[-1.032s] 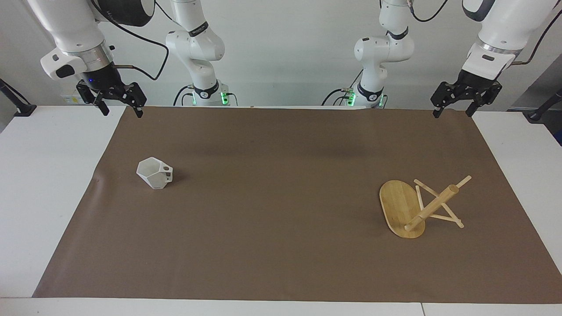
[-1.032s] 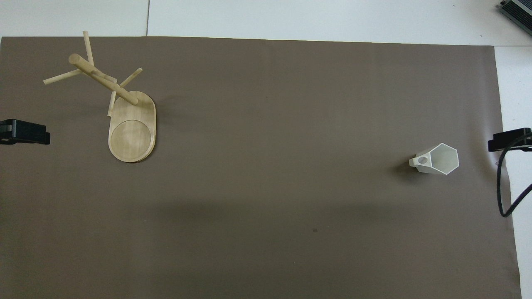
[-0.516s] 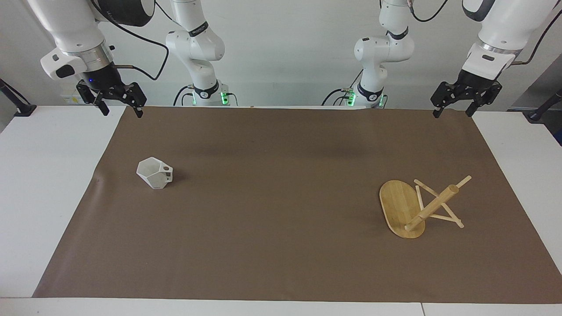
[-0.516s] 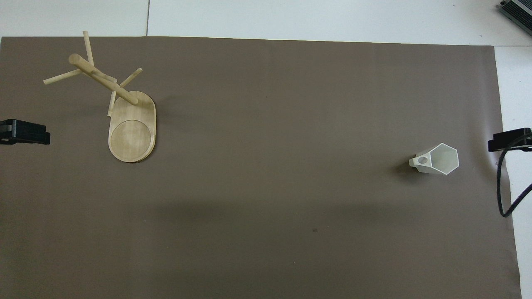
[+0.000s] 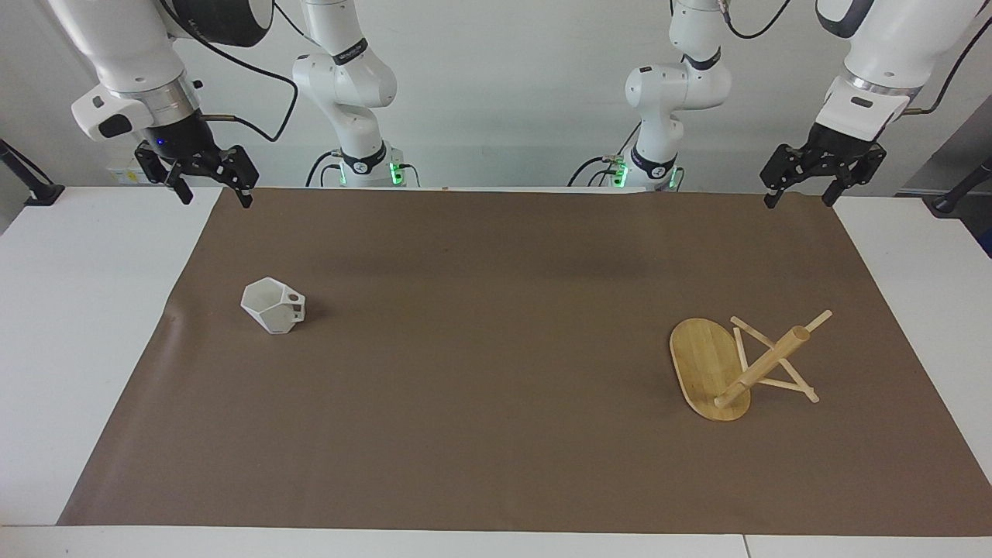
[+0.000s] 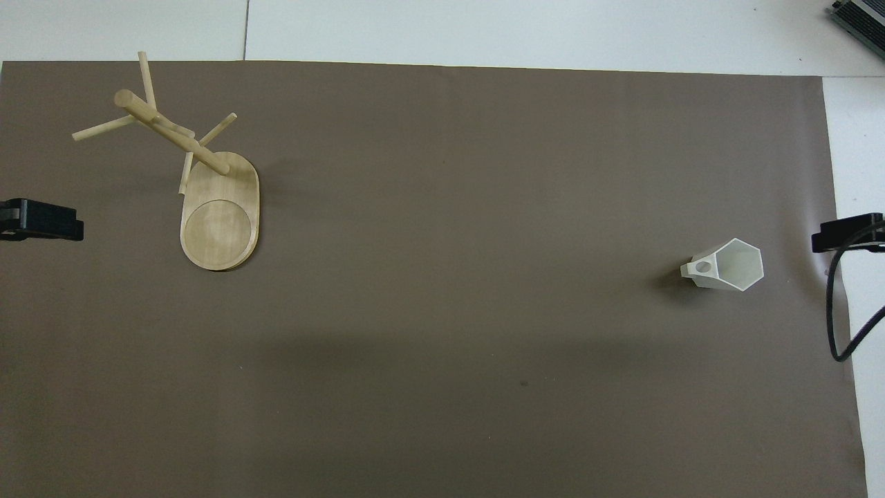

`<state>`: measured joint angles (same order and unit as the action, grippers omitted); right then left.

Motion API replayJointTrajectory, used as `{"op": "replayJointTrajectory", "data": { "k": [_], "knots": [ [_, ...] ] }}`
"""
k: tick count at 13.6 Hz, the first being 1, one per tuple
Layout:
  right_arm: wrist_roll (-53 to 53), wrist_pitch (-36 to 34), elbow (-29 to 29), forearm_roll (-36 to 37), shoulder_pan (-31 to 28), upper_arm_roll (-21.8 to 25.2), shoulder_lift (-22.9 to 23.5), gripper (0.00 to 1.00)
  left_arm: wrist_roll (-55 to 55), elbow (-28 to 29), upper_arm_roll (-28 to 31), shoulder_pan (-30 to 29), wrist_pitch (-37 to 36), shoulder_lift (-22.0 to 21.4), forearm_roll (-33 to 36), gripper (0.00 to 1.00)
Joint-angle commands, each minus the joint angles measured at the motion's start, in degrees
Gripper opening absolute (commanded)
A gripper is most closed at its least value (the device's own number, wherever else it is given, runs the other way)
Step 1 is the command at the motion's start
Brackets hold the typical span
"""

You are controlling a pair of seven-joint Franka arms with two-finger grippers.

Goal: Hang cup on rack

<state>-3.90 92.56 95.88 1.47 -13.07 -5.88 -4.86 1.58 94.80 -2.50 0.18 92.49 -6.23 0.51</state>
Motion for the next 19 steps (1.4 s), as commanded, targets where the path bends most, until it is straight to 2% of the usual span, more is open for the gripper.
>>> {"op": "replayJointTrajectory", "data": {
  "k": [1, 7, 11, 14, 19],
  "knots": [
    [-1.4, 0.4, 1.4, -0.6, -0.5, -0.2, -1.4, 1.0, 0.2, 0.7, -0.2, -0.4, -0.6, -1.1, -0.6, 1.0],
    [-1.2, 2.4, 2.5, -0.7, -0.5, -0.3, -1.6, 1.0, 0.2, 0.7, -0.1, -0.4, -0.6, -1.1, -0.6, 1.0],
    [-1.3, 8.6, 7.1, -0.7, -0.5, -0.2, -2.8, 1.0, 0.2, 0.7, -0.1, -0.4, -0.6, -1.1, -0.6, 1.0],
    [-1.4, 9.7, 9.1, -0.7, -0.4, -0.3, -2.8, 1.0, 0.2, 0.7, -0.1, -0.4, -0.6, -1.0, -0.6, 1.0],
    [-1.0, 18.5, 15.4, -0.7, -1.3, -0.1, -2.2, 1.0, 0.2, 0.7, -0.1, -0.4, -0.6, -1.1, -0.6, 1.0]
  ]
}}
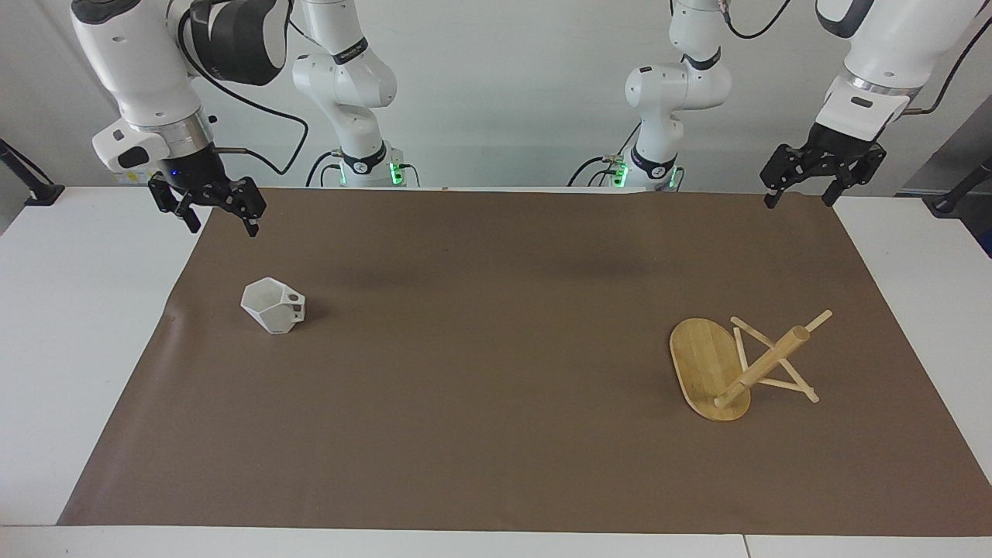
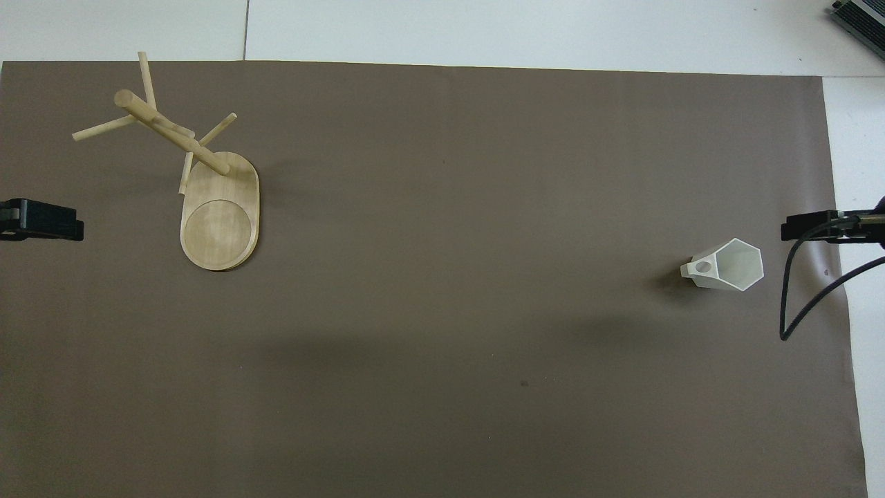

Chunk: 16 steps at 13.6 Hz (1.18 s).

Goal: Hang cup on rack
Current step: 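Reach the right gripper to the white cup's rim and close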

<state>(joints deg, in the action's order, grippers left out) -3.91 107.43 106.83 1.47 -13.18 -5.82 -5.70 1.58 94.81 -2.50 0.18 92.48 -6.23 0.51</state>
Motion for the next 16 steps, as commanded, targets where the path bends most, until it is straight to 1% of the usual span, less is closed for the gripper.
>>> {"op": "replayJointTrajectory", "data": {
  "k": [1, 2, 4, 6, 8, 10, 16],
  "knots": [
    [-1.0, 5.6, 6.0, -0.7, -1.4, 0.1, -1.2, 1.0, 0.2, 0.7, -0.1, -0.4, -0.5, -1.0, -0.6, 1.0],
    [-1.0, 7.5, 7.8, -0.7, -2.1, 0.2, -1.2, 1.0, 0.2, 0.7, -0.1, -0.4, -0.5, -1.0, -0.6, 1.0],
    [-0.9, 8.6, 9.8, -0.7, -2.3, 0.2, -1.0, 1.0, 0.2, 0.7, -0.1, -0.4, -0.5, -1.1, -0.6, 1.0],
    [-1.1, 8.9, 10.2, -0.7, -2.6, 0.3, 1.3, 1.0, 0.2, 0.7, -0.1, -0.4, -0.5, -1.1, -0.6, 1.0],
    [-1.6, 9.6, 10.3, -0.5, -4.1, 0.3, 4.8, 1.0, 0.2, 0.7, -0.2, -0.4, -0.5, -1.1, -0.6, 1.0],
    [-3.0, 14.0, 13.0, -0.4, -4.5, 0.3, 4.8, 1.0, 0.2, 0.7, -0.2, -0.4, -0.5, -1.1, -0.6, 1.0],
    [-3.4, 15.8, 15.6, -0.4, -4.5, 0.3, 5.1, 1.0, 0.2, 0.7, -0.1, -0.4, -0.5, -1.0, -0.6, 1.0]
  ]
}}
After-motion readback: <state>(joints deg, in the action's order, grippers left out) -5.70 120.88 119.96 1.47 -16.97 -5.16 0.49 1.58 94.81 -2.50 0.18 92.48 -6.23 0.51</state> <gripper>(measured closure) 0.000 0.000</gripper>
